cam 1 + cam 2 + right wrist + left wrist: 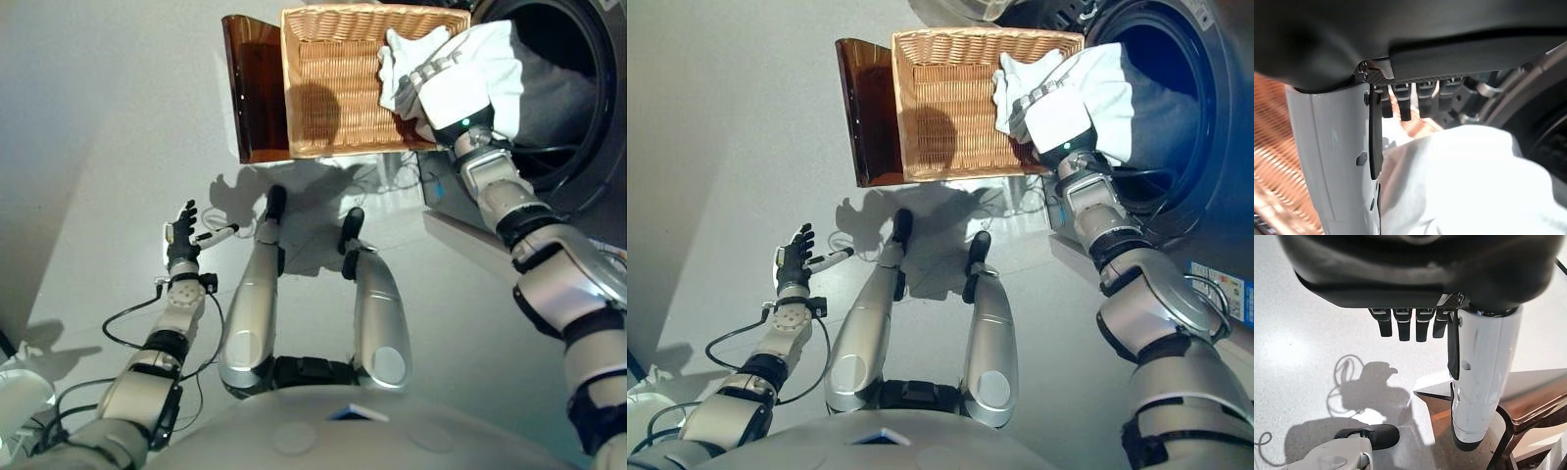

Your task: Pick up the clothes and place them into the washing machine

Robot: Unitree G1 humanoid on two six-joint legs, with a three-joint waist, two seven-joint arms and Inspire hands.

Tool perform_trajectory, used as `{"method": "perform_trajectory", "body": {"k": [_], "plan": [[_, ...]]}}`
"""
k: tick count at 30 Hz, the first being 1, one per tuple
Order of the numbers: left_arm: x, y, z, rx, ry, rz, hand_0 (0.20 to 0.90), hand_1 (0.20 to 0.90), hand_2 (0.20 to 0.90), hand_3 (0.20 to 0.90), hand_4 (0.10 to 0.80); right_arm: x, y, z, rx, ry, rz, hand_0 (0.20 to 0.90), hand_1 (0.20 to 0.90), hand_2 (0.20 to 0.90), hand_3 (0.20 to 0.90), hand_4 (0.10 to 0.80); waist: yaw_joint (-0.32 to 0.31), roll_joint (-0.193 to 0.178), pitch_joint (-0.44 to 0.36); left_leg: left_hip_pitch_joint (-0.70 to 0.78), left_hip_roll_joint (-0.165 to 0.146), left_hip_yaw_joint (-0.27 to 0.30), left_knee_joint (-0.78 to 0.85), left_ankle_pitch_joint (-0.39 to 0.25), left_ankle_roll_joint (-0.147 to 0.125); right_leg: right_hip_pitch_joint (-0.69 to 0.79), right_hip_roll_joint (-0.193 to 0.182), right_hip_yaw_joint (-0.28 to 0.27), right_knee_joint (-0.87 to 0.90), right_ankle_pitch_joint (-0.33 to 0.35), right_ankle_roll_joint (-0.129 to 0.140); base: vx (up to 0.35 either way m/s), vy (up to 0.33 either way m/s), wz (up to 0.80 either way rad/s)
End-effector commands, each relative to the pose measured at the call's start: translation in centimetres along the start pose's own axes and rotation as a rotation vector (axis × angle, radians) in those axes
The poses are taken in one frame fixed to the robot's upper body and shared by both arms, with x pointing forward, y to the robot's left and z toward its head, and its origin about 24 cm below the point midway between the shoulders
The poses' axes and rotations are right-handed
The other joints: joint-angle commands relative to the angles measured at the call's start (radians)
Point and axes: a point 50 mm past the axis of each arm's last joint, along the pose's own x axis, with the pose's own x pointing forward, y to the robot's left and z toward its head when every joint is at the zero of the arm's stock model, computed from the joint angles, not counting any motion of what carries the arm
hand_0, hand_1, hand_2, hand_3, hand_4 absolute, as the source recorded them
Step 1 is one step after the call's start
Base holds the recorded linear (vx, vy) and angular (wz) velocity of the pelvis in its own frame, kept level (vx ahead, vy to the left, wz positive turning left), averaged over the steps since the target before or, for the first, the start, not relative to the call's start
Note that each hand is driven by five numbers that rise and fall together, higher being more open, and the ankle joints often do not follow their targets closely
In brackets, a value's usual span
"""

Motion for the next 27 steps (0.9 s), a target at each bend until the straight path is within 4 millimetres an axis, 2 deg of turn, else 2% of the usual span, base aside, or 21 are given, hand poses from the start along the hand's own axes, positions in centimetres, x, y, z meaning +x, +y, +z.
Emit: {"method": "perform_trajectory", "body": {"k": [1,9,12,13,17,18,19,20,21,22,25,27], "plan": [[0.2,2.1,0.6,0.015,-0.070,0.055,0.900,0.900,0.900,0.900,0.800,1.1,-2.4,-3.8,-0.061,0.136,-0.112,0.900,0.900,0.900,0.900,0.800,0.010,-0.009,-0.026,-0.062,-0.020,0.028,0.085,-0.043,-0.059,0.005,0.028,0.023,-0.115,0.086,0.019,-0.019,-0.046,0.13],[0.5,2.1,1.9,-0.015,-0.119,0.056,0.900,0.900,0.900,0.900,0.800,1.5,-2.9,-6.8,-0.063,0.268,-0.071,0.900,0.900,0.900,0.900,0.800,0.029,0.025,0.010,-0.124,-0.024,0.014,0.114,-0.036,-0.067,-0.058,0.026,0.002,-0.063,0.070,0.013,-0.028,-0.022,0.06],[0.6,2.1,2.1,-0.021,-0.124,0.056,0.900,0.900,0.900,0.900,0.800,1.5,-2.9,-7.0,-0.064,0.276,-0.064,0.900,0.900,0.900,0.900,0.800,0.031,0.029,0.012,-0.136,-0.026,0.013,0.123,-0.036,-0.068,-0.067,0.024,-0.001,-0.053,0.067,0.012,-0.021,-0.020,0.03],[0.6,2.4,2.7,-0.042,-0.146,0.069,0.900,0.900,0.900,0.900,0.800,1.3,-2.8,-7.9,-0.055,0.313,-0.048,0.900,0.900,0.900,0.900,0.800,0.036,0.045,0.018,-0.164,-0.028,0.009,0.134,-0.035,-0.069,-0.096,0.022,-0.008,-0.030,0.059,0.010,-0.022,-0.030,0.04],[0.6,2.5,2.6,-0.046,-0.143,0.075,0.900,0.900,0.900,0.900,0.800,1.3,-2.9,-8.5,-0.067,0.328,-0.036,0.900,0.900,0.900,0.900,0.800,0.038,0.059,0.021,-0.185,-0.029,0.006,0.143,-0.033,-0.072,-0.124,0.020,-0.011,-0.002,0.052,0.010,0.008,-0.031,0.09],[0.6,2.7,2.6,-0.062,-0.139,0.085,0.900,0.900,0.900,0.900,0.800,1.1,-2.8,-9.1,-0.077,0.345,-0.023,0.900,0.900,0.900,0.900,0.800,0.041,0.066,0.020,-0.186,-0.034,0.000,0.151,-0.066,-0.075,-0.133,0.019,-0.006,0.024,0.014,0.013,-0.018,-0.025,0.08],[0.6,2.7,2.6,-0.062,-0.142,0.085,0.900,0.900,0.900,0.900,0.800,1.2,-2.9,-9.2,-0.077,0.347,-0.024,0.900,0.900,0.900,0.900,0.800,0.042,0.068,0.024,-0.198,-0.033,0.002,0.144,-0.031,-0.073,-0.143,0.018,-0.012,0.014,0.046,0.008,-0.022,-0.017,0.06],[0.6,2.7,2.6,-0.067,-0.142,0.086,0.900,0.900,0.900,0.900,0.800,1.0,-2.7,-9.5,-0.080,0.356,-0.015,0.900,0.900,0.900,0.900,0.800,0.041,0.073,0.024,-0.207,-0.033,0.000,0.145,-0.030,-0.074,-0.153,0.015,-0.016,0.020,0.043,0.007,-0.028,-0.028,0.12],[0.5,2.7,2.7,-0.068,-0.147,0.082,0.900,0.900,0.900,0.900,0.800,0.5,-2.3,-10.7,-0.102,0.387,0.014,0.900,0.900,0.900,0.900,0.800,0.043,0.083,0.025,-0.214,-0.037,-0.005,0.160,-0.063,-0.078,-0.164,0.010,-0.015,0.053,0.001,0.012,0.074,-0.049,0.21],[0.5,2.7,2.7,-0.068,-0.148,0.082,0.900,0.900,0.900,0.900,0.800,0.5,-2.3,-10.7,-0.102,0.387,0.014,0.900,0.900,0.900,0.900,0.800,0.043,0.084,0.024,-0.215,-0.037,-0.006,0.161,-0.063,-0.078,-0.165,0.010,-0.015,0.054,0.000,0.012,0.069,-0.063,0.27],[0.2,2.0,3.0,-0.081,-0.169,0.047,0.900,0.900,0.900,0.900,0.800,-0.3,-2.4,-13.1,-0.187,0.428,0.041,0.900,0.900,0.900,0.900,0.800,0.051,0.112,0.024,-0.232,-0.048,-0.011,0.160,-0.055,-0.081,-0.191,-0.002,-0.018,0.088,-0.015,0.012,-0.014,-0.016,0.15],[0.1,2.1,2.8,-0.083,-0.159,0.045,0.900,0.900,0.900,0.900,0.800,-0.5,-2.4,-13.5,-0.207,0.430,0.046,0.900,0.900,0.900,0.900,0.800,0.054,0.120,0.024,-0.236,-0.050,-0.012,0.161,-0.053,-0.081,-0.199,-0.004,-0.016,0.098,-0.017,0.011,-0.007,0.012,0.16]]}}
